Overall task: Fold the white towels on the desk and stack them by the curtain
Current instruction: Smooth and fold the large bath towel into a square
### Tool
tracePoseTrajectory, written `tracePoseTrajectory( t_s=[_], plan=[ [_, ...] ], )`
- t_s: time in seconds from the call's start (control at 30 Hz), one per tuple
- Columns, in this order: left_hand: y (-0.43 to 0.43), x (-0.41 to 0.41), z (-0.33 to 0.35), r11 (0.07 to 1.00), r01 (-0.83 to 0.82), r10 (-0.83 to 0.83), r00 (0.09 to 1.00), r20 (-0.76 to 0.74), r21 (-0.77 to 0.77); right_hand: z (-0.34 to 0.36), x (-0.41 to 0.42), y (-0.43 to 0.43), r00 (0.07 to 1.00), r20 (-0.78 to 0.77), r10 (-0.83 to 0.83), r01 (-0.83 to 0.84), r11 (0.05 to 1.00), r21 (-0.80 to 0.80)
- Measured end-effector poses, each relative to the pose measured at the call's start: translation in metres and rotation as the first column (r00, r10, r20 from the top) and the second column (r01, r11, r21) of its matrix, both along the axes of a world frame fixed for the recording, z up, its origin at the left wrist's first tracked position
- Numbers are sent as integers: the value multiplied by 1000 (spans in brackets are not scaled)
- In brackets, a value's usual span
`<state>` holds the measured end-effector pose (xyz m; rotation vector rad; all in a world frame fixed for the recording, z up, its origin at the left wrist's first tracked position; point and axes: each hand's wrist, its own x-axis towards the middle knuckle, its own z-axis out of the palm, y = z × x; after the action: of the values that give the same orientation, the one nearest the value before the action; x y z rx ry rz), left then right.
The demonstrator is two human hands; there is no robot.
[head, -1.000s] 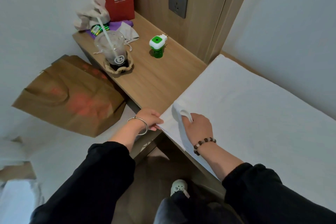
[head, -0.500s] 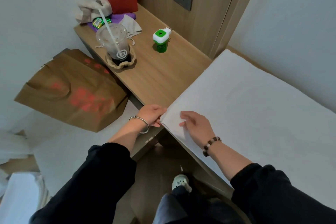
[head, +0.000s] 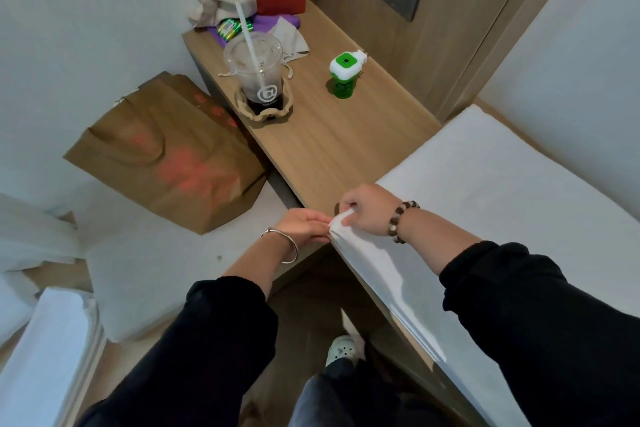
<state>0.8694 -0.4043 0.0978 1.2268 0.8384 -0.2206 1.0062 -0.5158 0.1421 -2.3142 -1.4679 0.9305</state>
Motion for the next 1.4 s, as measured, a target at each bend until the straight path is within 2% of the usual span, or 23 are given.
tracePoseTrajectory(
  t_s=[0.1, 0.23, 0.33, 0.43, 0.53, 0.6, 0.7, 0.77, 0.87, 0.93, 1.1, 1.2, 1.23, 1.27, 1.33, 1.4],
  plan=[
    [1, -1, 2, 1000, 18, -18, 999, 27, -3, 6, 5, 7, 999, -25, 30, -30, 999, -25],
    [-2, -3, 7, 999, -31, 32, 998, 52, -22, 2, -3, 15, 991, 87, 99, -87, 987, -134],
    [-3, -2, 9, 993, -72, 78, 995, 60, -94, -11, -12, 11, 986, 160, 46, -23, 990, -141],
    [-3, 0, 6, 996, -82, 81, 997, -16, -24, -21, -15, -1, 969, 244, -34, 28, 999, 31],
    [-2, -1, 7, 997, 45, -44, 999, -15, 62, -27, -16, -13, 916, 378, -134, 56, 976, 211],
    [-5, 1, 9, 982, 113, -106, 993, -52, 150, -29, -17, -20, 896, 390, -215, 123, 961, 248],
    [-12, 12, 9, 941, 98, -45, 985, -167, 323, -31, -21, -34, 841, 381, -384, 254, 902, 349],
    [-18, 19, 9, 856, 158, -43, 971, -237, 493, -36, -24, -45, 775, 429, -463, 353, 882, 313],
    [-28, 22, 10, 681, 310, -108, 939, -328, 664, -50, -38, -55, 755, 482, -446, 483, 874, 52],
    [-34, 22, 8, 589, 361, -116, 923, -366, 723, -59, -49, -55, 751, 513, -416, 503, 864, -35],
    [-52, 22, 4, 348, 387, -22, 914, -405, 854, -66, -57, -67, 737, 545, -399, 509, 858, -61],
    [-64, 21, 6, 299, 356, 59, 919, -390, 885, -65, -57, -101, 731, 546, -410, 531, 844, -77],
    [-68, 20, 8, 253, 341, 71, 927, -369, 905, -64, -57, -117, 726, 543, -423, 546, 834, -80],
    [-73, 19, 10, 162, 326, 60, 939, -339, 931, -62, -57, -134, 723, 538, -434, 557, 826, -82],
    [-91, 20, 14, -45, 251, -61, 965, -254, 967, -59, -58, -167, 723, 524, -450, 567, 820, -77],
    [-123, 26, 18, -162, 224, -294, 919, -264, 961, -57, -59, -197, 714, 510, -480, 591, 804, -70]
  ],
)
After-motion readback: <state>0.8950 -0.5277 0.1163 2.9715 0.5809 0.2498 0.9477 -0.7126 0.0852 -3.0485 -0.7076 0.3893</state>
